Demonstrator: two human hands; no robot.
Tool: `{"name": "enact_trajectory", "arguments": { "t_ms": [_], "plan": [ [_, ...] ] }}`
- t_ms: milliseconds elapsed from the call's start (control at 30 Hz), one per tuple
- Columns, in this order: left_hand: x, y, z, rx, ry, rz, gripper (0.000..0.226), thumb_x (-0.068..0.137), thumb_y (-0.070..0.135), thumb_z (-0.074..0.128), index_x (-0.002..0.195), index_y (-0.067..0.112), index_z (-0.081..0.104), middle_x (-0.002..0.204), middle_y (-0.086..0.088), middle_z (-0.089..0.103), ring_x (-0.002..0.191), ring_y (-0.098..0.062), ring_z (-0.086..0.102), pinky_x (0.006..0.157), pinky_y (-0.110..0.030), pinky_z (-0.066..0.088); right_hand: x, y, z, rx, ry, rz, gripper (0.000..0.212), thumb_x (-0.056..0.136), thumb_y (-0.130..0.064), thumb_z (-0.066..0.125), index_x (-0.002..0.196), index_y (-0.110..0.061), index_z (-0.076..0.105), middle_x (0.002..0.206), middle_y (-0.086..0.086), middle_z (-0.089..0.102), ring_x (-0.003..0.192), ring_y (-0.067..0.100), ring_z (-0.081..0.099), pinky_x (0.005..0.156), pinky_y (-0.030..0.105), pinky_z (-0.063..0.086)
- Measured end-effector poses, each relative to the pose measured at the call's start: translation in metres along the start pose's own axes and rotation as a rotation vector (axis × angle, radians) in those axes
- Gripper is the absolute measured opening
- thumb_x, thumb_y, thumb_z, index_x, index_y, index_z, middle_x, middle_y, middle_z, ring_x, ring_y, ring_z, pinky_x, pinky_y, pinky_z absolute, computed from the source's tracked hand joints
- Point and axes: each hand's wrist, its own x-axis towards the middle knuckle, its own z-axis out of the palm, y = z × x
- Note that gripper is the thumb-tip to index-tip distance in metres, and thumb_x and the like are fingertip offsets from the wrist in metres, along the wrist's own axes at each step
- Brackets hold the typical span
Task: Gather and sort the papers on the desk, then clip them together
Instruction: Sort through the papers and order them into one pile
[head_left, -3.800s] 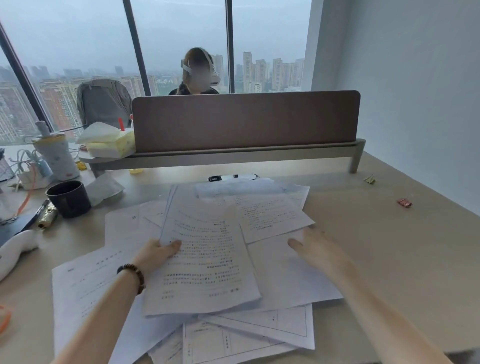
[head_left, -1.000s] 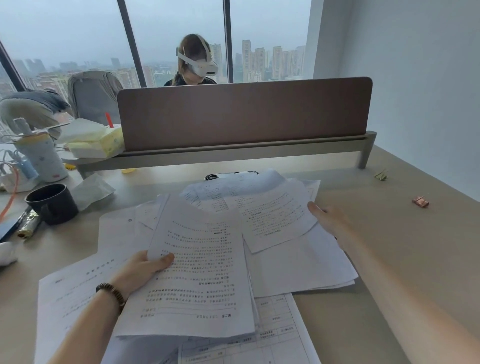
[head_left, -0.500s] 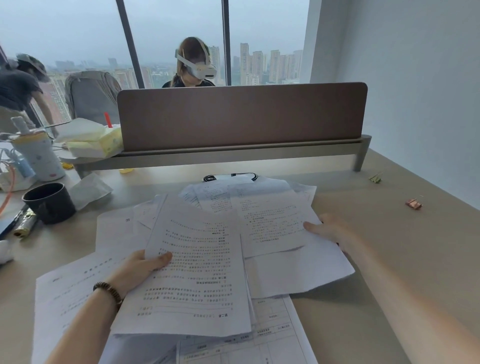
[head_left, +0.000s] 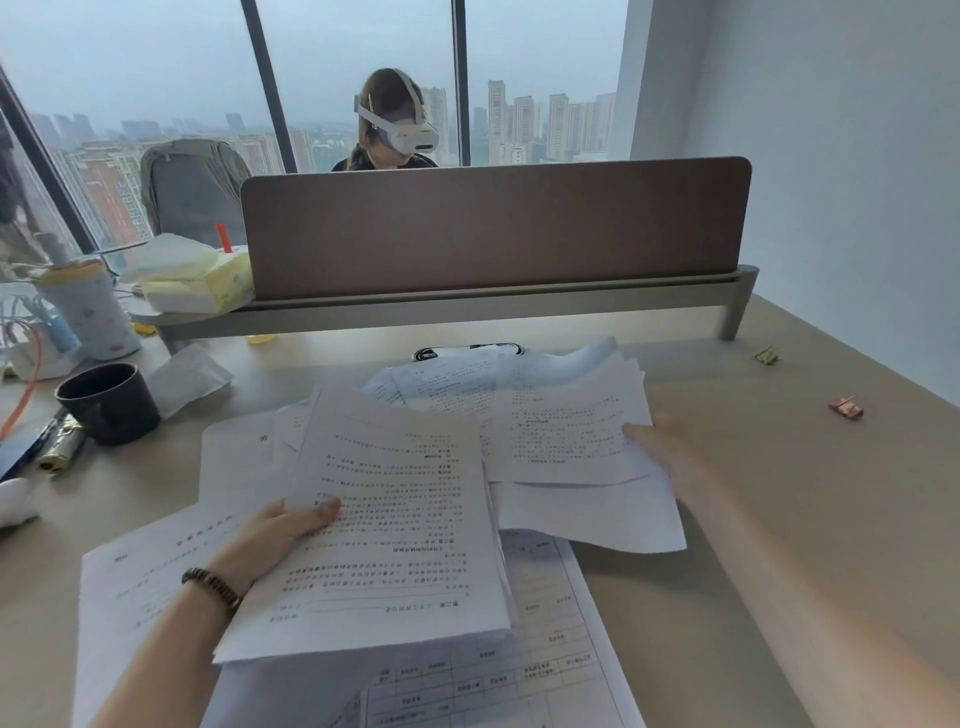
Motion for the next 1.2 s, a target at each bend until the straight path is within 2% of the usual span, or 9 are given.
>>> {"name": "enact_trajectory", "arguments": {
  "t_ms": [167, 333, 467, 567, 733, 800, 967, 1100, 1200],
  "plan": [
    [-0.001, 0.001, 0.002, 0.016, 0.013, -0.012, 0.025, 0.093, 0.013, 0.061, 0.112, -0.001, 0.067, 0.102, -0.026, 0.074, 0.075, -0.038, 0.075, 0.065, -0.045, 0.063, 0.002, -0.004, 0.011, -0.123, 0.091, -0.077, 0.015, 0.09, -0.019, 0.058, 0.098, -0.012, 0.069, 0.102, 0.014, 0.073, 0.094, 0.033, 0.07, 0.086, 0.045, 0.056],
    [-0.003, 0.001, 0.003, 0.017, 0.014, -0.017, 0.041, 0.079, 0.022, 0.069, 0.114, 0.001, 0.067, 0.104, -0.026, 0.074, 0.09, -0.044, 0.072, 0.082, -0.053, 0.059, -0.001, -0.013, 0.01, 0.163, -0.021, 0.038, 0.033, 0.091, 0.001, 0.068, 0.123, 0.003, 0.058, 0.118, 0.022, 0.065, 0.103, 0.037, 0.065, 0.09, 0.051, 0.053],
    [-0.003, 0.001, 0.004, 0.036, 0.036, -0.024, 0.035, 0.085, 0.02, 0.067, 0.115, 0.001, 0.067, 0.104, -0.026, 0.074, 0.099, -0.049, 0.068, 0.091, -0.058, 0.053, -0.008, -0.019, 0.008, 0.249, 0.056, -0.011, 0.026, 0.085, 0.006, 0.073, 0.1, -0.006, 0.055, 0.102, 0.015, 0.063, 0.094, 0.032, 0.062, 0.081, 0.044, 0.05],
    [-0.004, -0.001, 0.005, 0.051, 0.063, -0.04, 0.028, 0.092, 0.016, 0.063, 0.115, 0.001, 0.066, 0.104, -0.026, 0.074, 0.1, -0.049, 0.068, 0.092, -0.06, 0.052, -0.011, -0.02, 0.004, 0.293, 0.058, -0.023, 0.04, 0.084, -0.001, 0.077, 0.12, 0.003, 0.059, 0.112, 0.019, 0.069, 0.097, 0.035, 0.067, 0.085, 0.047, 0.055],
    [-0.008, 0.003, 0.009, 0.106, 0.075, -0.032, 0.027, 0.092, 0.017, 0.064, 0.113, 0.0, 0.067, 0.096, -0.022, 0.076, 0.085, -0.04, 0.073, 0.084, -0.054, 0.057, -0.027, -0.033, -0.005, 0.243, 0.031, -0.082, 0.023, 0.093, -0.015, 0.069, 0.115, -0.009, 0.066, 0.11, 0.014, 0.07, 0.094, 0.033, 0.068, 0.087, 0.044, 0.055],
    [-0.012, 0.006, 0.013, 0.139, 0.102, -0.006, 0.024, 0.093, 0.016, 0.064, 0.109, 0.0, 0.068, 0.087, -0.018, 0.078, 0.073, -0.035, 0.075, 0.068, -0.043, 0.062, -0.037, -0.043, -0.011, 0.191, 0.024, -0.146, 0.021, 0.094, -0.02, 0.068, 0.113, -0.012, 0.066, 0.111, 0.012, 0.072, 0.093, 0.032, 0.07, 0.09, 0.045, 0.056],
    [-0.022, 0.008, 0.027, 0.175, 0.149, 0.049, 0.007, 0.092, 0.016, 0.064, 0.086, 0.013, 0.062, 0.053, 0.002, 0.072, 0.055, -0.018, 0.071, 0.061, -0.033, 0.054, -0.077, -0.083, -0.028, 0.12, -0.012, -0.254, 0.021, 0.092, -0.026, 0.071, 0.103, -0.009, 0.069, 0.099, 0.008, 0.073, 0.083, 0.025, 0.071, 0.064, 0.031, 0.055],
    [-0.025, 0.008, 0.032, 0.242, 0.156, 0.083, 0.014, 0.093, 0.023, 0.066, 0.099, 0.01, 0.068, 0.07, -0.004, 0.078, 0.074, -0.032, 0.075, 0.072, -0.043, 0.061, -0.114, -0.119, -0.04, 0.104, -0.018, -0.368, 0.02, 0.089, -0.031, 0.074, 0.092, -0.012, 0.072, 0.088, 0.003, 0.074, 0.074, 0.02, 0.072, 0.058, 0.026, 0.056],
    [-0.027, 0.009, 0.036, 0.29, 0.165, 0.131, 0.023, 0.094, 0.022, 0.064, 0.108, 0.003, 0.069, 0.079, -0.008, 0.078, 0.076, -0.032, 0.074, 0.068, -0.038, 0.061, -0.137, -0.138, -0.045, 0.153, -0.13, -0.443, 0.013, 0.091, -0.026, 0.072, 0.086, -0.014, 0.072, 0.087, 0.007, 0.075, 0.073, 0.021, 0.071, 0.07, 0.032, 0.058]
  ]
}}
